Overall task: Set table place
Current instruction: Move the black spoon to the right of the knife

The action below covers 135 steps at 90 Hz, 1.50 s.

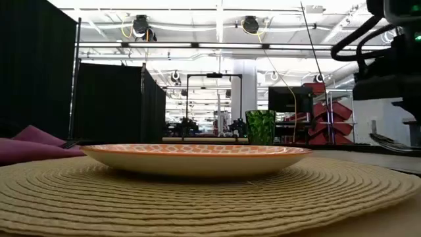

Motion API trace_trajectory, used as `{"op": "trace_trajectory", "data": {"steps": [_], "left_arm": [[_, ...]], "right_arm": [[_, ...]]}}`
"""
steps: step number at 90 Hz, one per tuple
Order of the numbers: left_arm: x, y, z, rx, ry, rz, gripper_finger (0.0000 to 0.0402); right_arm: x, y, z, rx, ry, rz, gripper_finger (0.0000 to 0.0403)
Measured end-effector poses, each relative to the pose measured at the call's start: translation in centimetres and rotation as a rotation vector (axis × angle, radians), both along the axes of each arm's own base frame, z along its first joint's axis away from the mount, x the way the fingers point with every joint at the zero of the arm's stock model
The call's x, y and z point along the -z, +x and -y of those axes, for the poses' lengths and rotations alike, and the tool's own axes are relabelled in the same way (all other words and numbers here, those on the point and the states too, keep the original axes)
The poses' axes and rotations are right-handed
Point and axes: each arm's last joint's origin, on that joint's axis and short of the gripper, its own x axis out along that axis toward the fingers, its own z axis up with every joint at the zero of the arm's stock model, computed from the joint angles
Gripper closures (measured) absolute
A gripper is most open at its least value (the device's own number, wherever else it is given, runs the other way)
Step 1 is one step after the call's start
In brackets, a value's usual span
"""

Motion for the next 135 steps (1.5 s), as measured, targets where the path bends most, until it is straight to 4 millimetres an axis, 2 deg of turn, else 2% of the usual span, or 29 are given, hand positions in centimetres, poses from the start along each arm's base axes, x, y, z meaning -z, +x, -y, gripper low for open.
{"op": "trace_trajectory", "data": {"steps": [94,135], "left_arm": [[0.0,0.0,0.0,0.0,0.002,0.0,0.0302],[0.0,0.0,0.01,0.001,0.002,0.0,0.0302]], "right_arm": [[0.06,0.27,-0.13,0.0,0.007,0.031,0.0398],[0.04,0.22,-0.03,0.0,-0.016,0.034,0.034]]}}
